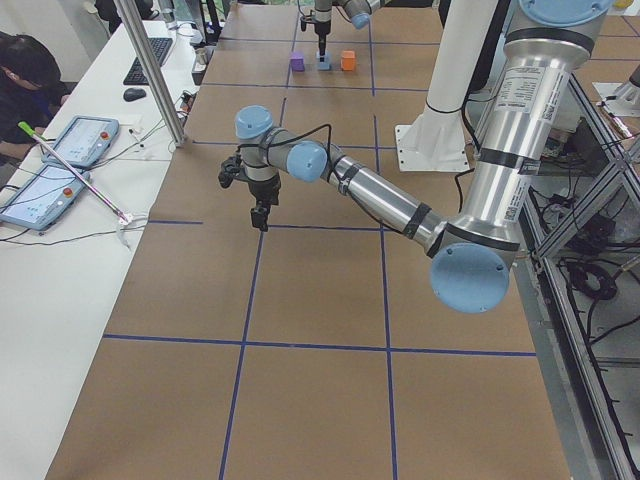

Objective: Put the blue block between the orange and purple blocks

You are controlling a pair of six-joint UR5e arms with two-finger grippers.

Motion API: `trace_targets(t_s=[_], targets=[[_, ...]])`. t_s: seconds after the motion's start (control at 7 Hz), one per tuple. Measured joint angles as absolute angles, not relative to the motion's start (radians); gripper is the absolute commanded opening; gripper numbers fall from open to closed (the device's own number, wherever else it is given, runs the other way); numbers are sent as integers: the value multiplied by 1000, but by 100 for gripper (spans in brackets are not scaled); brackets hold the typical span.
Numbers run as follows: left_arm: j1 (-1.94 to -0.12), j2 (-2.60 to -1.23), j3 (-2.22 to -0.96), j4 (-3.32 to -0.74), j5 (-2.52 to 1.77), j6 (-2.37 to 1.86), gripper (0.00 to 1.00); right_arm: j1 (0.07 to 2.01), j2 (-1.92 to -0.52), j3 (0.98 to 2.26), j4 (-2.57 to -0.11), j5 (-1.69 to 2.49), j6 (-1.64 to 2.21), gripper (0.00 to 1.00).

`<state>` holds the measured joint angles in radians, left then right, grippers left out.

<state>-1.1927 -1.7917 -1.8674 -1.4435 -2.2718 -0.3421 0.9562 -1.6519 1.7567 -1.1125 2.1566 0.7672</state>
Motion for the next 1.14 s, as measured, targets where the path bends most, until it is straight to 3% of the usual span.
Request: trace_targets(t_s=[0.71, 1.14], targets=[[-1212, -1764, -1865, -1441, -2269, -241, 100, 1363, -1727, 1811, -1400, 2304, 134, 100], [-1388, -1652, -1808, -1430, -2270, 69, 100, 1508, -1794, 1862, -1559, 2309, -97, 100]])
